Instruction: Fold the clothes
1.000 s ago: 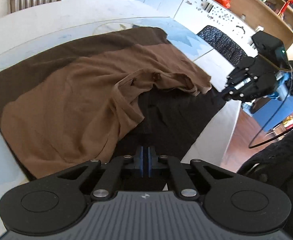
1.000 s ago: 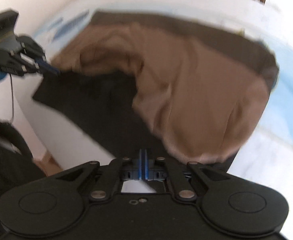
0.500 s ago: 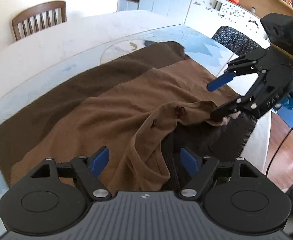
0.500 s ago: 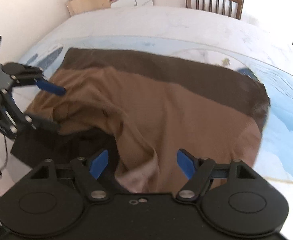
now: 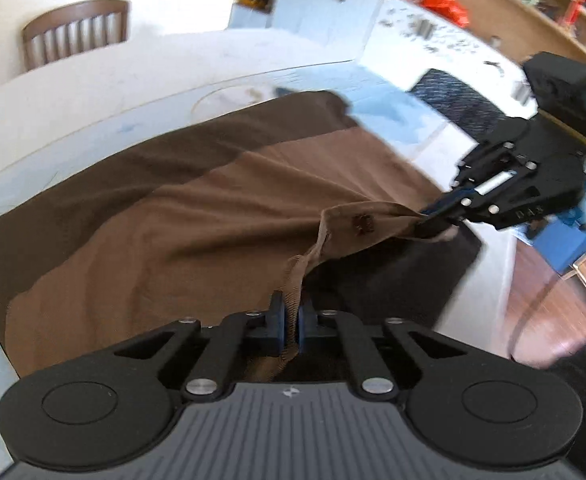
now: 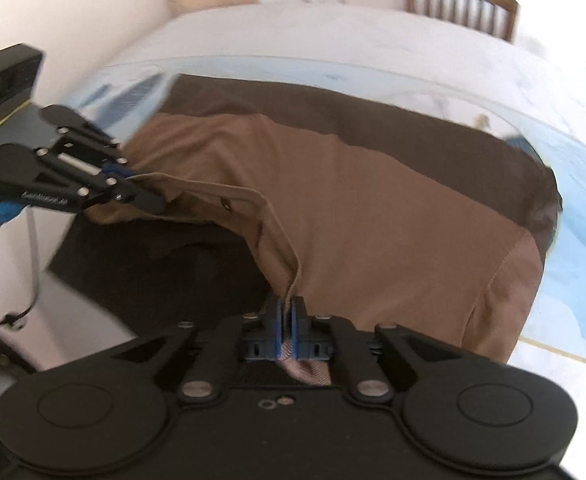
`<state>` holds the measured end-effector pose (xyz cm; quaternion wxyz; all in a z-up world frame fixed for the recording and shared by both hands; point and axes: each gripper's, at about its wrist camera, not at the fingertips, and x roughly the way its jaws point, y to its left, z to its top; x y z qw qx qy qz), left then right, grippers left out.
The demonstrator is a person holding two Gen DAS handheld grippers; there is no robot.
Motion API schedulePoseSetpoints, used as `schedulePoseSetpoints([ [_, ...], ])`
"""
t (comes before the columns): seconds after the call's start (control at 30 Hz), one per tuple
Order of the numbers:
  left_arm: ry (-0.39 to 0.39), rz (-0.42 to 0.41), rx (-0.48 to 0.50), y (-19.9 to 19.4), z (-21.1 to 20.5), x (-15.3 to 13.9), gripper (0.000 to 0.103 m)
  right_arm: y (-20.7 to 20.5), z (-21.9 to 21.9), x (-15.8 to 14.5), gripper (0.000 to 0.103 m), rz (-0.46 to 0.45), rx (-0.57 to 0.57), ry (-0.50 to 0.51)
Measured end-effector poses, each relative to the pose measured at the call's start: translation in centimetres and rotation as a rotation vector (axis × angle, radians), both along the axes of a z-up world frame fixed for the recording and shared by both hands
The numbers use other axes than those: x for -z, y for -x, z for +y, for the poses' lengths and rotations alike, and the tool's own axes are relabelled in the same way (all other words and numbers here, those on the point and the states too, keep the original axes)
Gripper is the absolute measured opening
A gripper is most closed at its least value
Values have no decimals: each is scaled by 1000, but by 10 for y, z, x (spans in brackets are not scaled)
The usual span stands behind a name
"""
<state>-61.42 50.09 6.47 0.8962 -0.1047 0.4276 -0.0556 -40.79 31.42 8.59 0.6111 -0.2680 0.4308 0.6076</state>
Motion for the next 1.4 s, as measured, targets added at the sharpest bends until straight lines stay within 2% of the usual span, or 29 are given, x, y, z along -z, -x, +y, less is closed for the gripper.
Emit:
schedulePoseSetpoints([
  [0.1, -22, 26, 64, 19, -16, 1, 5, 9, -19, -6, 103, 26, -51, 10],
  [0.27, -14, 106, 95, 29, -32, 25, 5, 16, -36, 20, 103, 38, -39, 106],
  [0.37, 7, 112, 116, 33, -36, 26, 7, 18, -38, 22, 103, 36, -35, 113],
  [0.47, 3, 154, 143, 39, -39, 21, 17, 14, -40, 14, 103, 49, -42, 126],
  [0.53, -12, 153, 145, 52, -38, 14, 29, 8, -48, 7, 103, 35, -21, 124],
  [0.57, -17, 149, 122, 58, -34, 11, 32, 4, -52, 3, 103, 27, 5, 122],
  [0.63, -27, 130, 34, 71, -19, 5, 64, -9, -61, -1, 103, 11, 79, 120],
  [0.7, -28, 107, -76, 82, -1, 1, 69, -24, -68, 1, 103, 5, 189, 137],
  [0.83, 66, 141, -305, 85, 37, 7, 69, -57, -81, 9, 103, 95, 422, 161],
  [0.93, 133, 163, -420, 80, 53, 15, 69, -66, -78, 12, 103, 159, 502, 150],
  [1.13, 101, 207, -478, 65, 54, 26, 67, -66, -70, 19, 103, 156, 550, 179],
  [1.17, 102, 209, -480, 66, 54, 27, 64, -66, -70, 20, 103, 150, 555, 184],
  [1.23, 90, 214, -480, 63, 52, 28, 43, -63, -67, 21, 103, 126, 559, 192],
  [1.27, 80, 217, -482, 63, 52, 29, 40, -62, -66, 22, 103, 113, 561, 196],
  [1.33, 62, 220, -486, 63, 51, 30, 22, -60, -63, 24, 103, 88, 565, 204],
  [1.4, 40, 226, -489, 62, 51, 31, 12, -58, -60, 25, 103, 63, 570, 212],
])
